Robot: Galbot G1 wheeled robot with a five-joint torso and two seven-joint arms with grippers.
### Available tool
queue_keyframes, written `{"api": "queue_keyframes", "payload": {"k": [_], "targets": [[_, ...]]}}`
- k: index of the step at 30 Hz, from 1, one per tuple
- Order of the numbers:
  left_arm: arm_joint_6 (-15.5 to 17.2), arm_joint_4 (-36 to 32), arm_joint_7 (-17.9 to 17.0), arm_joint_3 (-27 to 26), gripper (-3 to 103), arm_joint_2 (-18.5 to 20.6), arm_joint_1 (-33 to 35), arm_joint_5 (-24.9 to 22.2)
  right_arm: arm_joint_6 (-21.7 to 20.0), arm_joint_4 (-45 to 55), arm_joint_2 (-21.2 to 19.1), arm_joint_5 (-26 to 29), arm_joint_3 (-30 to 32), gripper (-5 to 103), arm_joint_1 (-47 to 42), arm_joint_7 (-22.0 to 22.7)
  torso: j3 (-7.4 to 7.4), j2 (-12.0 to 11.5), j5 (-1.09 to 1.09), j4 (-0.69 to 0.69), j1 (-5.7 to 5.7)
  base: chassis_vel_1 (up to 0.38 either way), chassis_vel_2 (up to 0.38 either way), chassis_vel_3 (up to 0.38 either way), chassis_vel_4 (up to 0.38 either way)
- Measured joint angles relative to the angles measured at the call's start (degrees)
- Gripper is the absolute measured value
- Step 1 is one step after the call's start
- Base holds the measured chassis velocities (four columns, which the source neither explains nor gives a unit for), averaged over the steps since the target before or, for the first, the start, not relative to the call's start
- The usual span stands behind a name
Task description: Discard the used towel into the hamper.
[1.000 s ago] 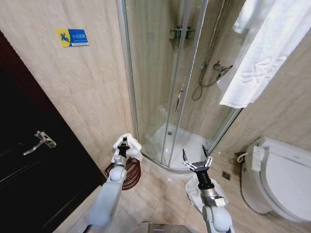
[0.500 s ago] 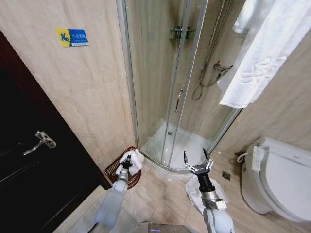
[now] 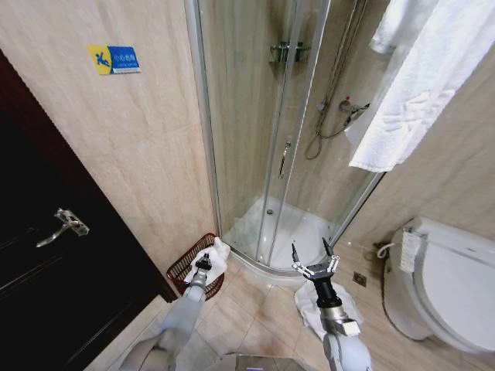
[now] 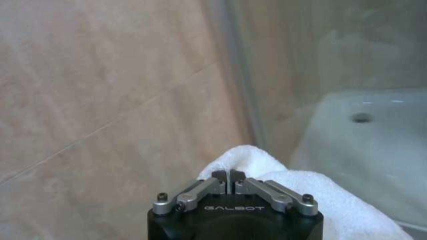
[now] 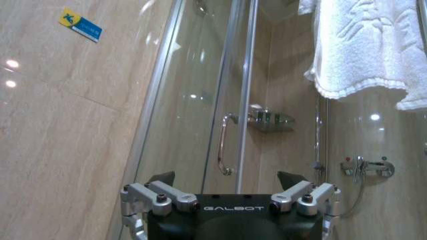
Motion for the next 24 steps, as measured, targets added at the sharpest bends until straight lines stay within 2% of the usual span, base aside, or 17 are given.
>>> {"api": "queue_keyframes", "payload": {"k": [3, 4, 7, 8, 12, 13, 16, 17, 20, 21, 23, 24], "targets": [[1.57, 2.12, -4.03, -0.15, 2, -0.91, -2.98, -2.35, -0.1, -0.02, 0.0, -0.02, -0.08, 100, 0.43, -0.31, 0.0, 0.0, 0.0, 0.0, 0.0, 0.0, 0.0, 0.0, 0.0], [1.57, 2.12, -4.03, -0.15, 2, -0.91, -2.98, -2.35, -0.1, -0.02, 0.0, -0.02, -0.08, 100, 0.43, -0.31, 0.0, 0.0, 0.0, 0.0, 0.0, 0.0, 0.0, 0.0, 0.0], [5.3, 2.28, -6.77, -0.23, 2, -1.46, -4.37, -6.58, -0.18, -0.24, 0.0, -0.12, -0.23, 100, 0.95, -0.7, 0.0, 0.0, 0.0, 0.0, 0.0, 0.0, 0.0, 0.0, 0.0], [5.3, 2.28, -6.77, -0.23, 2, -1.46, -4.37, -6.58, -0.18, -0.24, 0.0, -0.12, -0.23, 100, 0.95, -0.7, 0.0, 0.0, 0.0, 0.0, 0.0, 0.0, 0.0, 0.0, 0.0], [7.98, 0.86, -8.22, -0.42, 2, -1.4, -4.15, -15.49, -0.37, -0.41, 0.0, -0.1, -0.39, 100, 1.31, -0.91, 0.0, 0.0, 0.0, 0.0, 0.0, 0.0, 0.0, 0.0, 0.0], [7.98, 0.86, -8.22, -0.42, 2, -1.4, -4.15, -15.49, -0.37, -0.41, 0.0, -0.1, -0.39, 100, 1.31, -0.91, 0.0, 0.0, 0.0, 0.0, 0.0, 0.0, 0.0, 0.0, 0.0], [9.86, -0.24, -8.71, -0.8, 2, -0.75, -3.52, -22.33, -0.4, -0.8, 0.0, 0.15, -0.45, 100, 1.81, -0.92, 0.0, 0.0, -0.01, 0.01, 0.0, 0.0, 0.0, 0.0, 0.0], [9.86, -0.24, -8.71, -0.8, 2, -0.75, -3.52, -22.33, -0.4, -0.8, 0.0, 0.15, -0.45, 100, 1.81, -0.92, 0.0, 0.0, -0.01, 0.01, 0.0, 0.0, 0.0, 0.0, 0.0], [11.63, -1.0, -9.57, -1.59, 2, 0.09, -3.47, -30.93, -0.43, -0.92, 0.0, 0.52, -0.63, 100, 2.07, -1.06, 0.0, 0.0, -0.01, 0.01, 0.0, 0.0, 0.0, 0.0, 0.0], [11.63, -1.0, -9.57, -1.59, 2, 0.09, -3.47, -30.93, -0.43, -0.92, 0.0, 0.52, -0.63, 100, 2.07, -1.06, 0.0, 0.0, -0.01, 0.01, 0.0, 0.0, 0.0, 0.0, 0.0], [12.13, -1.69, -10.53, -2.27, 2, 0.52, -3.51, -35.61, -0.42, -1.0, 0.0, 0.83, -0.69, 100, 2.01, -1.27, 0.0, 0.0, -0.01, 0.01, 0.0, 0.0, 0.0, 0.0, 0.0], [12.13, -1.69, -10.53, -2.27, 2, 0.52, -3.51, -35.61, -0.42, -1.0, 0.0, 0.83, -0.69, 100, 2.01, -1.27, 0.0, 0.0, -0.01, 0.01, 0.0, 0.0, 0.0, 0.0, 0.0]]}}
